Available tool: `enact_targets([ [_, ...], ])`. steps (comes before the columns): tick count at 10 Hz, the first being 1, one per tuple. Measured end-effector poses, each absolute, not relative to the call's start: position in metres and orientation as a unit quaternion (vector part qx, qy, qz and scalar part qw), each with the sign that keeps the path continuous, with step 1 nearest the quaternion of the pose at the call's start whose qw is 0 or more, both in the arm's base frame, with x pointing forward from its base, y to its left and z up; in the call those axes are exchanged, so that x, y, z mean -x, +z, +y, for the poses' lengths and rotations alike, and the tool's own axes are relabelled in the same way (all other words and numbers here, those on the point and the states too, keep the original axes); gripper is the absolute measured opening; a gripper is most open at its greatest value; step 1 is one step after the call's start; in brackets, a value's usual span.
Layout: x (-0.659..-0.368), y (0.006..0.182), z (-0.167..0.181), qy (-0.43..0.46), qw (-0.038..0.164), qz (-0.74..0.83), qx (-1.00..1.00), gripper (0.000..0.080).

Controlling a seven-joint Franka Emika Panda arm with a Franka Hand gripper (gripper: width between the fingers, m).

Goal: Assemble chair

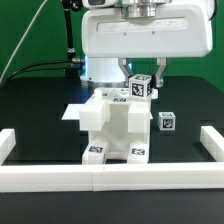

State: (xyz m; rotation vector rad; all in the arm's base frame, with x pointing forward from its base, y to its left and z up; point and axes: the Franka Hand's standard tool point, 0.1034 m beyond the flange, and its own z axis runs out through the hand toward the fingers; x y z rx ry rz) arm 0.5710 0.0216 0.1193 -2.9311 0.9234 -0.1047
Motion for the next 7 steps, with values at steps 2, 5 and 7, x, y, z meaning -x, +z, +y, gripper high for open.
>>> enact_targets([
  [2, -0.5748, 0.1191, 0.0237, -0.047, 0.052, 0.433, 0.899, 0.0287],
  [5, -0.5760, 0.1193, 0.0259, -0.051, 0.057, 0.467, 0.881, 0.0288],
  [7, -0.5760, 0.1193, 0.0259, -0.053, 0.055, 0.437, 0.896, 0.0605],
])
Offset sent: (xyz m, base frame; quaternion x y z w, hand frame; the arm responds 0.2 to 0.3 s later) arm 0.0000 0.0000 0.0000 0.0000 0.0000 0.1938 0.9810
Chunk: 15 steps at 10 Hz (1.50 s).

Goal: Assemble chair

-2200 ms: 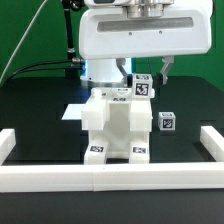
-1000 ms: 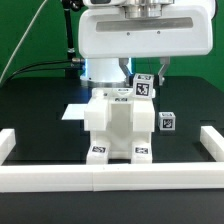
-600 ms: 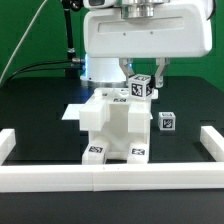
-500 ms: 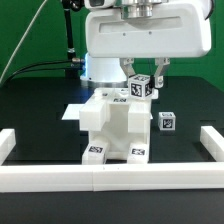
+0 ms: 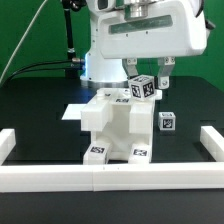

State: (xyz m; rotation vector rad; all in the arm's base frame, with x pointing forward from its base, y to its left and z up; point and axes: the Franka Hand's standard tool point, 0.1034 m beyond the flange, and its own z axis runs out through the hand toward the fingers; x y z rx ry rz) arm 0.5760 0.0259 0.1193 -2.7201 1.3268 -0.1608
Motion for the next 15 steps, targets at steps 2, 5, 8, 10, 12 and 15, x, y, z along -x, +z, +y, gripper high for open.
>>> enact_targets([
  [2, -0.577, 0.121, 0.026, -0.063, 0.041, 0.294, 0.953, 0.0637],
  [5, -0.571, 0.122, 0.019, -0.067, 0.030, 0.139, 0.988, 0.0647],
  [8, -0.571, 0.122, 0.018, -0.069, 0.022, 0.039, 0.997, 0.0649],
  [10, -0.565, 0.122, 0.026, -0.028, 0.031, -0.029, 0.999, 0.0649],
  [12, -0.569, 0.123, 0.034, -0.016, 0.027, -0.097, 0.995, 0.0649],
  [15, -0.572, 0.120, 0.021, -0.039, 0.010, -0.213, 0.976, 0.0649],
])
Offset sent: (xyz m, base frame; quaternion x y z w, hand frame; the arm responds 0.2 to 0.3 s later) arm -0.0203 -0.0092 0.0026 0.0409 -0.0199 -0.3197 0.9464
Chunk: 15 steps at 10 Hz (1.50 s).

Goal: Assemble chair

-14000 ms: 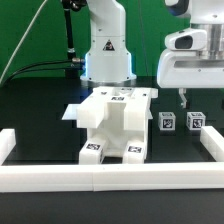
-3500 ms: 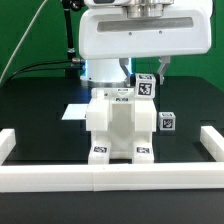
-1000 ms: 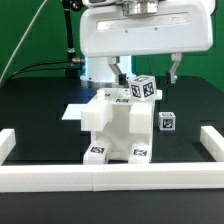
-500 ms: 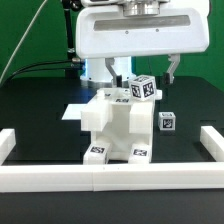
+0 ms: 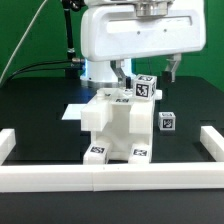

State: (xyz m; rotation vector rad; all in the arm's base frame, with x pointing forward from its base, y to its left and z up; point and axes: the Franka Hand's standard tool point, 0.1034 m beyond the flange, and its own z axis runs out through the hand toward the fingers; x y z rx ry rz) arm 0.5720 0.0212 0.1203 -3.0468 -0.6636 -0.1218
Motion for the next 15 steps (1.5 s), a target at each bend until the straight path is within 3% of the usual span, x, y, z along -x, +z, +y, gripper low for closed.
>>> enact_targets([
  [6, -0.581, 0.127, 0.019, -0.043, 0.006, -0.202, 0.978, 0.0649],
  [11, -0.593, 0.129, 0.028, -0.076, -0.006, -0.151, 0.986, 0.0649],
  [13, -0.595, 0.126, 0.028, -0.110, -0.021, -0.158, 0.981, 0.0649],
  [15, -0.594, 0.126, 0.027, -0.104, -0.019, -0.157, 0.982, 0.0649],
])
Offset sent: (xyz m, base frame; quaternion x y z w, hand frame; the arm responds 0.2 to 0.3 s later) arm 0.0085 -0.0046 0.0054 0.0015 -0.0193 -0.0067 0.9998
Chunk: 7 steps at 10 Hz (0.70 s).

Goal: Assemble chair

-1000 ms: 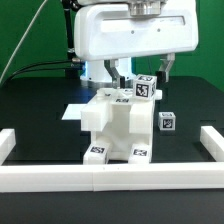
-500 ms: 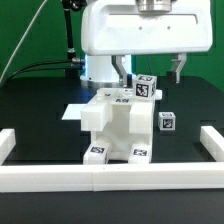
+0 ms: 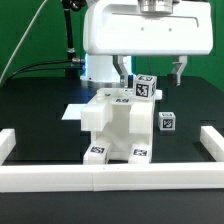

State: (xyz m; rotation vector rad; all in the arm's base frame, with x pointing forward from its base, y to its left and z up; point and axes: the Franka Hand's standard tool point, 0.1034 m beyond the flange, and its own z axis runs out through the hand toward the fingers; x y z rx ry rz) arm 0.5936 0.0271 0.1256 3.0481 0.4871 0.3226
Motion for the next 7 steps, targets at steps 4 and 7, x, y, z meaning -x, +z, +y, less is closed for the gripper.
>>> enact_targets([
  [4, -0.585, 0.124, 0.035, 0.071, -0.024, -0.096, -0.993, 0.0649],
  [7, -0.590, 0.119, 0.035, 0.078, -0.044, -0.203, -0.975, 0.0649],
])
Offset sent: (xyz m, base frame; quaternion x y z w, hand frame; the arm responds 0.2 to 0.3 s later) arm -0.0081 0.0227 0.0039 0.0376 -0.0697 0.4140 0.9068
